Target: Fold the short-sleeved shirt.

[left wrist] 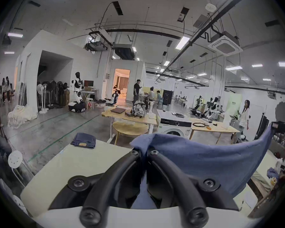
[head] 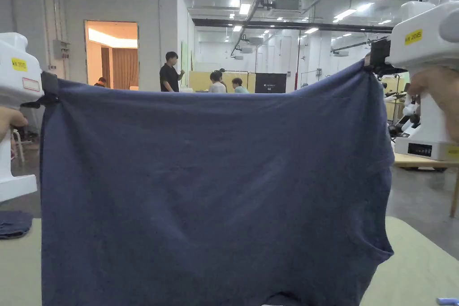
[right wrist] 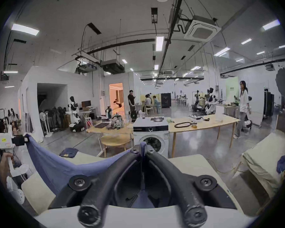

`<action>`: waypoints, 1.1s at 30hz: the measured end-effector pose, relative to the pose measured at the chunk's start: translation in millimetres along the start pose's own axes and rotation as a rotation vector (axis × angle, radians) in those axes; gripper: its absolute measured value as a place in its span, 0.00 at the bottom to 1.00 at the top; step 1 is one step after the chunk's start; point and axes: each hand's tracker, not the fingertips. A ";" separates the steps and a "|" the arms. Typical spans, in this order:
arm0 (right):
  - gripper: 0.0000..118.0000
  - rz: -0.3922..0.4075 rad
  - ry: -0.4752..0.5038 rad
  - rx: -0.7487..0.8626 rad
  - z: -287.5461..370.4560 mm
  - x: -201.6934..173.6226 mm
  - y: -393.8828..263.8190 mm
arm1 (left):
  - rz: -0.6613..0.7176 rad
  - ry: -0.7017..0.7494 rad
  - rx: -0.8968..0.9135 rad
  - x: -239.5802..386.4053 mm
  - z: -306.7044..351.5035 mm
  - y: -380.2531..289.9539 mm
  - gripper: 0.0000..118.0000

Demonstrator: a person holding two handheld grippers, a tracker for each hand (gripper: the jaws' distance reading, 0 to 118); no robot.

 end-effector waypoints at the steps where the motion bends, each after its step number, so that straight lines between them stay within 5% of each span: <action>1: 0.00 0.004 -0.006 -0.004 -9.5 -1.0 1.5 | -0.003 0.005 0.000 0.8 -6.4 2.4 0.00; 16: 0.00 0.015 -0.044 -0.018 -152.2 -3.0 -19.5 | -0.085 0.064 0.008 -1.1 -137.2 11.5 0.00; 33: 0.00 0.068 -0.039 -0.014 -151.8 6.6 -47.1 | -0.090 0.037 -0.005 -7.4 -152.4 -29.7 0.00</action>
